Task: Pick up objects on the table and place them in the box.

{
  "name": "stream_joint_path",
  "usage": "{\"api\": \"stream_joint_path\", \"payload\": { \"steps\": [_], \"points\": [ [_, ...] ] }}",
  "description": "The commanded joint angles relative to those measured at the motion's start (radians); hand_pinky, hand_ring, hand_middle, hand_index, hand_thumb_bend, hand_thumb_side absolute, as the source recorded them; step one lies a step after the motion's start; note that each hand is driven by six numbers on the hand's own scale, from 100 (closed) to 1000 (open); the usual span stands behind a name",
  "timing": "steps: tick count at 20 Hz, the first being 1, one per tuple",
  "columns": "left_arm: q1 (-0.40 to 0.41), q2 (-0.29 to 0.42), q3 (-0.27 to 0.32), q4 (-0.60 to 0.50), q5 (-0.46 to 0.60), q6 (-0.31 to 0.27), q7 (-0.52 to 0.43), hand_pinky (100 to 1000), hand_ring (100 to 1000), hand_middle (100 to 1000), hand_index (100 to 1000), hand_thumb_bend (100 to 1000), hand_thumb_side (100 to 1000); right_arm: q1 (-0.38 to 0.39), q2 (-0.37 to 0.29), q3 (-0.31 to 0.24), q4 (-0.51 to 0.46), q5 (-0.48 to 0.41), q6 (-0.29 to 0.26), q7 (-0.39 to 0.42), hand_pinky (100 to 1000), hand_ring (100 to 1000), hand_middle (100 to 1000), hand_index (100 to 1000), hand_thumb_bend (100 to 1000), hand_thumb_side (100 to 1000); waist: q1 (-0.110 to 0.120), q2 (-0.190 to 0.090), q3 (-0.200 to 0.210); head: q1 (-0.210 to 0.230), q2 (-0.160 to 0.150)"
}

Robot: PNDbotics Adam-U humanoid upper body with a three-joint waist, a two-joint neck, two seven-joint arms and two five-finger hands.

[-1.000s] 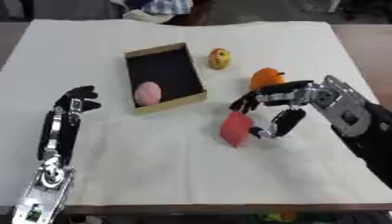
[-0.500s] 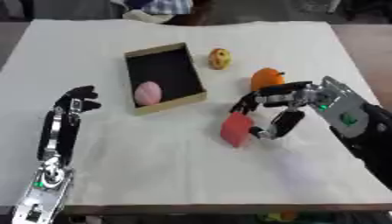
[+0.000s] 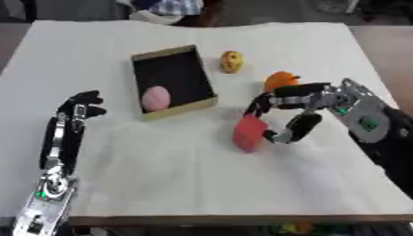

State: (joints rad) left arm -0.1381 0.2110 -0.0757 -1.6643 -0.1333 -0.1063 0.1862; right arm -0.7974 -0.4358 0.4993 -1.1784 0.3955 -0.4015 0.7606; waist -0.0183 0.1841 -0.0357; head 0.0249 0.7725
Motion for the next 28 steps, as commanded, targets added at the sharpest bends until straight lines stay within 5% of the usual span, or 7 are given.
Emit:
{"api": "stream_joint_path", "payload": {
  "steps": [1,13,20,28],
  "points": [
    [-0.004,0.022,0.002,-0.011,-0.005,-0.002,-0.001,753,613,628,763,100,939,-0.025,-0.012,-0.018,-0.018,-0.024,-0.019,-0.015,827,809,825,540,100,245,-0.013,-0.024,-0.001,0.002,-0.002],
    [-0.002,0.020,0.001,-0.011,-0.004,-0.002,-0.003,753,613,628,763,100,939,-0.142,0.049,-0.069,-0.038,-0.066,0.041,-0.071,825,802,819,534,100,205,-0.012,-0.029,0.002,-0.003,-0.002],
    [-0.005,0.015,-0.005,-0.013,-0.001,-0.003,-0.009,754,613,629,763,100,938,-0.242,0.203,-0.135,0.119,0.046,0.068,-0.101,826,802,820,546,100,204,-0.005,-0.028,0.018,-0.019,-0.002],
    [-0.011,0.009,-0.011,-0.015,0.004,-0.003,-0.016,754,613,627,763,100,939,-0.270,0.372,-0.245,0.330,0.176,0.159,-0.205,827,800,823,592,100,224,0.006,-0.022,0.037,-0.041,-0.002]
  ]
}}
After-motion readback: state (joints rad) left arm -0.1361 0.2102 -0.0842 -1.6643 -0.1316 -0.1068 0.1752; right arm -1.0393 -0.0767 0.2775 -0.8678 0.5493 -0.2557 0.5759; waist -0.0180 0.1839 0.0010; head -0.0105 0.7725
